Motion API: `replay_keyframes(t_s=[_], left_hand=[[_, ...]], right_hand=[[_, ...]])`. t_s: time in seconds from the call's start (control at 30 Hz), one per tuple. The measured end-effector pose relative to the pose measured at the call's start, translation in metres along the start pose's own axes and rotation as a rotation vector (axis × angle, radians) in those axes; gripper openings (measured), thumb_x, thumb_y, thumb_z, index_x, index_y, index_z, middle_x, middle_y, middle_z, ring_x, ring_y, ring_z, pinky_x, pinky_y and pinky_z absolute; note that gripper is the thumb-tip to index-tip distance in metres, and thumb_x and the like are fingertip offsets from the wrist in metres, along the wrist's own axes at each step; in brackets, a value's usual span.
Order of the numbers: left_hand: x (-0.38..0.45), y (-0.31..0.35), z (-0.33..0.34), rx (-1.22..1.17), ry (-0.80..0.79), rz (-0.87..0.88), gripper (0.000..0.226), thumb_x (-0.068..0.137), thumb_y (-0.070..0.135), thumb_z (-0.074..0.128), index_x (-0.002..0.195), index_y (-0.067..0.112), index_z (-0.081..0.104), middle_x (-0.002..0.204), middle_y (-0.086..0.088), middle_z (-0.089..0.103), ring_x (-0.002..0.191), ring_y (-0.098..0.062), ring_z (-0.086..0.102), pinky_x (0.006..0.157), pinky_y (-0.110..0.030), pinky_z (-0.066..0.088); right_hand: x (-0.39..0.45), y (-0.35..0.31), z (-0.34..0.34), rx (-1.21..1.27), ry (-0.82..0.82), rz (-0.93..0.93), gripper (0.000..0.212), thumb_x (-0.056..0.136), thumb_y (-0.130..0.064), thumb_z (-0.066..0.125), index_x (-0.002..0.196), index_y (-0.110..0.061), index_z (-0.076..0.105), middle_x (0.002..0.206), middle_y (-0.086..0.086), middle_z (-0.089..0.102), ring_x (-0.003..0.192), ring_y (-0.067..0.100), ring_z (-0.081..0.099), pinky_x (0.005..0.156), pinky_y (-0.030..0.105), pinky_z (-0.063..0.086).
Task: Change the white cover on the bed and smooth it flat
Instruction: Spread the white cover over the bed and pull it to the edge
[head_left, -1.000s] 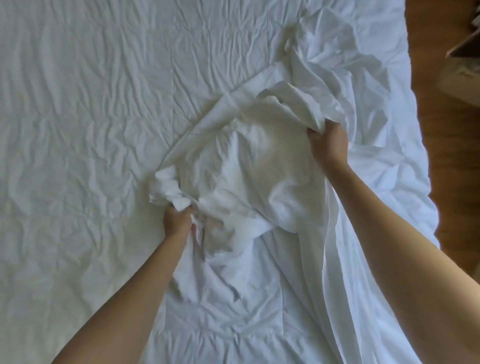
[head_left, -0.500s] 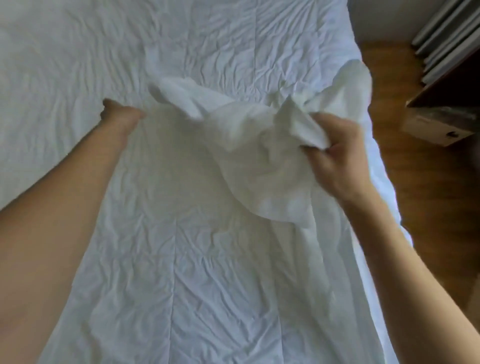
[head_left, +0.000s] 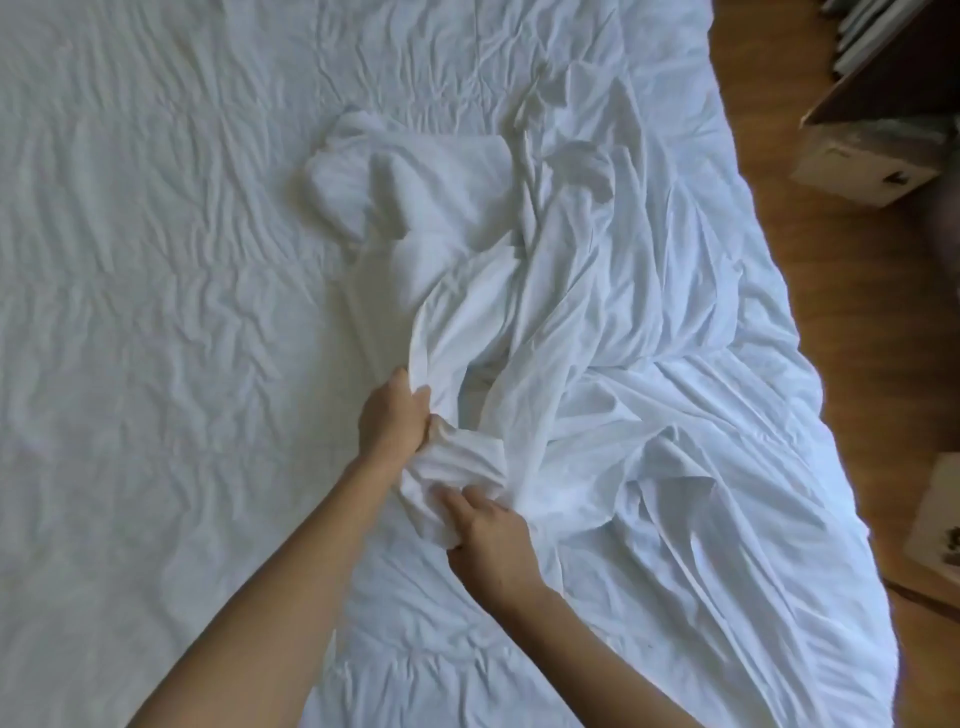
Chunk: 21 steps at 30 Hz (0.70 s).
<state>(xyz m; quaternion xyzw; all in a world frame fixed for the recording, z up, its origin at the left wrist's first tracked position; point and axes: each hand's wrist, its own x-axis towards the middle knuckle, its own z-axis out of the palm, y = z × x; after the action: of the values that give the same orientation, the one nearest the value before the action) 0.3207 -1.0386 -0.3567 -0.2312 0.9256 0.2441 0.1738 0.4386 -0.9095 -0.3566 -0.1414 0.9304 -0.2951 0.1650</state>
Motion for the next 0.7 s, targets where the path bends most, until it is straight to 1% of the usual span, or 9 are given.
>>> replay_keyframes(t_s=[0.1,0.17,0.27,0.37,0.47,0.5,0.57,0.63,0.7], left_hand=[[-0.023,-0.025,-0.013,-0.159,0.239,0.089,0.019,0.098,0.019,0.048,0.085,0.005,0.048,0.091,-0.027,0.064,0.084,-0.043,0.058,0.071,-0.044,0.044],[-0.043,-0.048,-0.023,-0.249,0.332,0.104,0.019,0.098,0.016,0.047,0.084,0.004,0.049,0.086,-0.023,0.065,0.079,-0.040,0.059,0.068,-0.043,0.045],[-0.068,-0.091,-0.040,-0.369,0.352,0.064,0.019,0.098,0.015,0.047,0.091,0.001,0.058,0.089,-0.018,0.066,0.082,-0.034,0.061,0.071,-0.040,0.046],[-0.082,-0.132,-0.069,-0.390,0.375,0.103,0.018,0.096,0.012,0.050,0.090,-0.002,0.060,0.087,-0.021,0.065,0.077,-0.029,0.057,0.067,-0.034,0.040],[-0.086,-0.163,-0.108,-0.338,0.379,0.151,0.020,0.090,0.018,0.052,0.083,0.000,0.059,0.080,-0.025,0.062,0.070,-0.025,0.051,0.063,-0.035,0.036],[-0.082,-0.172,-0.119,-0.309,0.359,0.135,0.023,0.088,0.023,0.053,0.085,0.001,0.060,0.082,-0.025,0.062,0.071,-0.028,0.053,0.064,-0.037,0.038],[-0.070,-0.182,-0.137,-0.180,0.236,0.050,0.034,0.087,0.031,0.059,0.108,0.005,0.061,0.103,-0.024,0.065,0.090,-0.037,0.061,0.075,-0.042,0.044],[-0.067,-0.188,-0.142,0.043,0.098,-0.031,0.052,0.090,0.031,0.063,0.134,0.012,0.046,0.129,-0.022,0.054,0.114,-0.039,0.054,0.091,-0.046,0.043],[-0.083,-0.189,-0.132,0.157,0.103,-0.020,0.059,0.091,0.032,0.060,0.142,0.014,0.035,0.138,-0.022,0.042,0.124,-0.039,0.045,0.098,-0.048,0.038]], right_hand=[[-0.025,-0.001,0.012,-0.063,0.015,-0.001,0.065,0.044,-0.002,0.071,0.105,-0.020,0.059,0.070,-0.007,0.051,0.050,0.014,0.048,0.041,0.020,0.020],[-0.040,-0.010,0.021,-0.063,0.022,0.001,0.057,0.045,0.002,0.071,0.095,-0.019,0.052,0.066,-0.006,0.050,0.049,0.014,0.047,0.039,0.021,0.023],[-0.061,-0.037,0.033,-0.052,-0.021,-0.019,0.055,0.044,0.002,0.071,0.083,-0.019,0.038,0.060,-0.007,0.047,0.044,0.013,0.044,0.036,0.021,0.024],[-0.082,-0.091,0.049,-0.012,-0.092,-0.099,0.045,0.054,-0.004,0.064,0.082,-0.019,0.033,0.058,-0.004,0.049,0.041,0.014,0.046,0.037,0.022,0.023],[-0.096,-0.180,0.068,0.163,-0.138,-0.053,0.034,0.069,-0.001,0.059,0.091,-0.013,0.037,0.075,0.009,0.058,0.059,0.031,0.058,0.048,0.029,0.030],[-0.095,-0.210,0.068,0.273,-0.210,0.017,0.030,0.076,0.001,0.056,0.099,-0.009,0.039,0.088,0.017,0.059,0.071,0.038,0.059,0.055,0.035,0.032],[-0.089,-0.247,0.076,0.433,-0.340,0.089,0.031,0.086,0.000,0.053,0.114,-0.003,0.041,0.107,0.026,0.053,0.090,0.045,0.054,0.067,0.042,0.034],[-0.086,-0.252,0.086,0.442,-0.372,0.007,0.050,0.087,-0.004,0.057,0.133,-0.005,0.037,0.120,0.028,0.047,0.105,0.045,0.049,0.079,0.045,0.040],[-0.090,-0.230,0.098,0.352,-0.342,-0.086,0.060,0.089,-0.010,0.059,0.143,-0.008,0.033,0.128,0.026,0.045,0.114,0.043,0.044,0.090,0.048,0.040]])
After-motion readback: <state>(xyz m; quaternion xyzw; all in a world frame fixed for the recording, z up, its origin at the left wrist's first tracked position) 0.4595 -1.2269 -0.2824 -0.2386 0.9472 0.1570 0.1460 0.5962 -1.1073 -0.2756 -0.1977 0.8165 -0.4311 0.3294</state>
